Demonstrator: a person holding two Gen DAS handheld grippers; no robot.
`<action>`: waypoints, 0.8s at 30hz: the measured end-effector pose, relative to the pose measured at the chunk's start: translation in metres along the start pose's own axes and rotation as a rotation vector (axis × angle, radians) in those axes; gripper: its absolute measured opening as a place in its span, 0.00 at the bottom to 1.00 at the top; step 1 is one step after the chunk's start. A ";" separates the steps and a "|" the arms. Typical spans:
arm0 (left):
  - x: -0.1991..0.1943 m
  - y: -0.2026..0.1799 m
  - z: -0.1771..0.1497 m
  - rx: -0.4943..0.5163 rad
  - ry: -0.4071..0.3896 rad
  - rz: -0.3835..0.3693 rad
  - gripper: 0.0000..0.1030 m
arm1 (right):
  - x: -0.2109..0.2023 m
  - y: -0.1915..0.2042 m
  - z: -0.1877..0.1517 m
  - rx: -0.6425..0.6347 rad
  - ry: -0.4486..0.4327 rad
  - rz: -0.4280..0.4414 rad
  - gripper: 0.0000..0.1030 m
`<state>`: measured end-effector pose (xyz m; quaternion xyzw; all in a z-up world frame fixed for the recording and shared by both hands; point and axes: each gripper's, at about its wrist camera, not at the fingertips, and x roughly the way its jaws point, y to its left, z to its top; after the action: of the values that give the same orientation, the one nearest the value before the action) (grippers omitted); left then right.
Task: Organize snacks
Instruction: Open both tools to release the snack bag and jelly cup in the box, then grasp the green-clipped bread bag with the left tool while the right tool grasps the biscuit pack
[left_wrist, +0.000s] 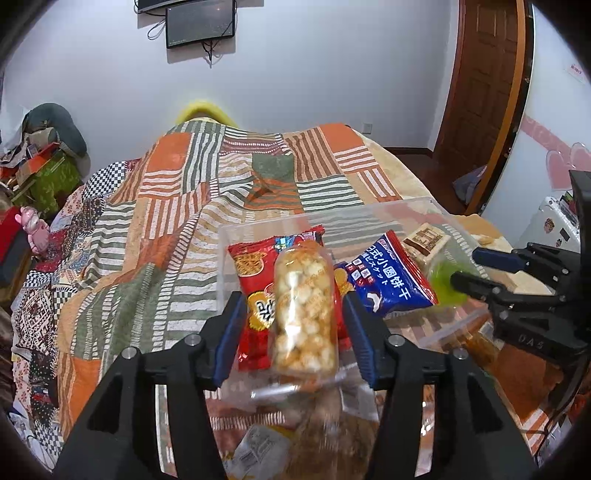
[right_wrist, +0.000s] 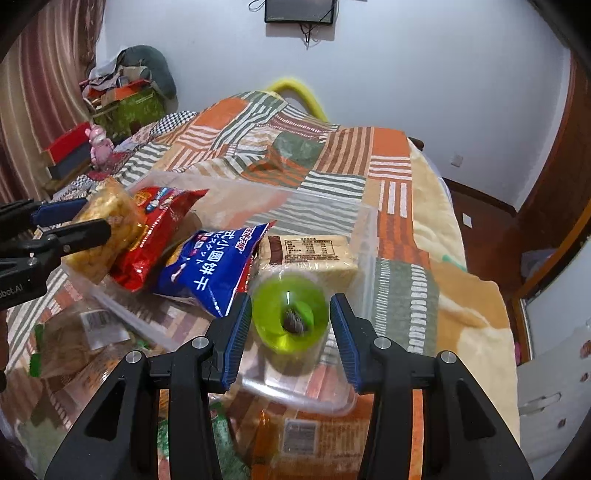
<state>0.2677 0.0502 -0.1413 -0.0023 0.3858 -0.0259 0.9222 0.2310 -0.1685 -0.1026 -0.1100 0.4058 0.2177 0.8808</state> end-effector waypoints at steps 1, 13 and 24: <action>-0.004 0.001 -0.002 -0.003 0.000 -0.003 0.54 | -0.005 -0.001 0.000 0.001 -0.007 -0.002 0.40; -0.040 0.016 -0.030 -0.026 0.024 0.005 0.72 | -0.053 -0.020 -0.015 0.048 -0.061 -0.012 0.72; -0.019 -0.001 -0.061 -0.044 0.136 -0.067 0.77 | -0.034 -0.040 -0.053 0.119 0.052 -0.008 0.87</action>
<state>0.2110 0.0509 -0.1709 -0.0338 0.4480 -0.0483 0.8921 0.1950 -0.2337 -0.1100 -0.0648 0.4401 0.1866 0.8759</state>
